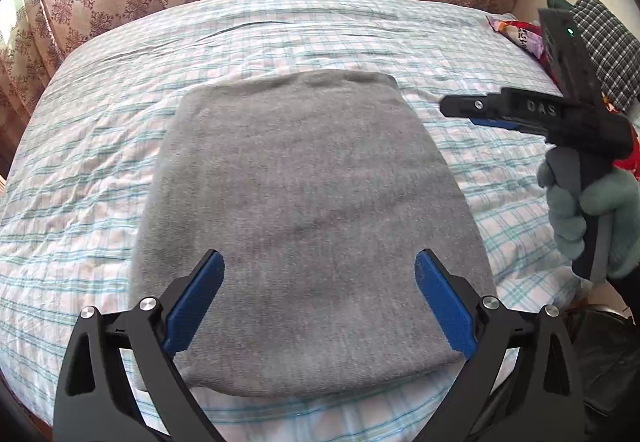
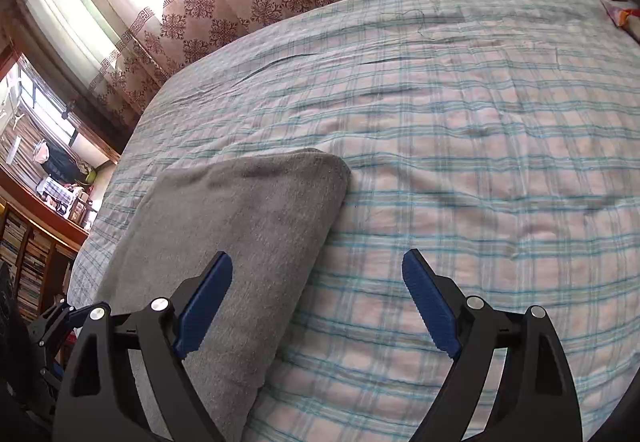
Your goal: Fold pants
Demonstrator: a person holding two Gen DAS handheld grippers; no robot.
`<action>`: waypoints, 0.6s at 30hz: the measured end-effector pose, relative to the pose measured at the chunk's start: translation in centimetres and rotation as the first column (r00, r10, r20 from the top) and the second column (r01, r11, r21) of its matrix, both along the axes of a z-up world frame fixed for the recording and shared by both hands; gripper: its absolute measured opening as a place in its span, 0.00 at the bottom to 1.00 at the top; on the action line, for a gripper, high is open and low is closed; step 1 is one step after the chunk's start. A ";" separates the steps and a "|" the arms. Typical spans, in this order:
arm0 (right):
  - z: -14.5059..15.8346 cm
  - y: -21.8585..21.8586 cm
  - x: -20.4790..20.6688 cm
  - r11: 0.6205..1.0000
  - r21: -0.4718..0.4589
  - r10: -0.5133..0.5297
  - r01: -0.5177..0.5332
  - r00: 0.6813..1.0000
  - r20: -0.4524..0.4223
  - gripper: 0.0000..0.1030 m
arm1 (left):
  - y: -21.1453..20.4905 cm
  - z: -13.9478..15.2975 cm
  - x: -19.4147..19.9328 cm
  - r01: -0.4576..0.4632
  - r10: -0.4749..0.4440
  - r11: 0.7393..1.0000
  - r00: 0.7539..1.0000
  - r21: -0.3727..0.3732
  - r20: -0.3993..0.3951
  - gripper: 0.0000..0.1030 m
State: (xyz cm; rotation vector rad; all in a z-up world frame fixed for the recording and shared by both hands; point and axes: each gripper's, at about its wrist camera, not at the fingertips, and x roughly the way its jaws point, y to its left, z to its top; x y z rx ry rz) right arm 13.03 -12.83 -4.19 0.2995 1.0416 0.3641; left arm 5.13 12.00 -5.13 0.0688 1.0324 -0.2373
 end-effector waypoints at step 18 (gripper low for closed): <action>-2.7 2.4 -1.5 0.996 0.037 0.084 -0.081 0.993 -0.086 0.84 | 6.5 -0.7 4.0 -0.147 0.147 0.989 0.989 -0.022 0.000 0.95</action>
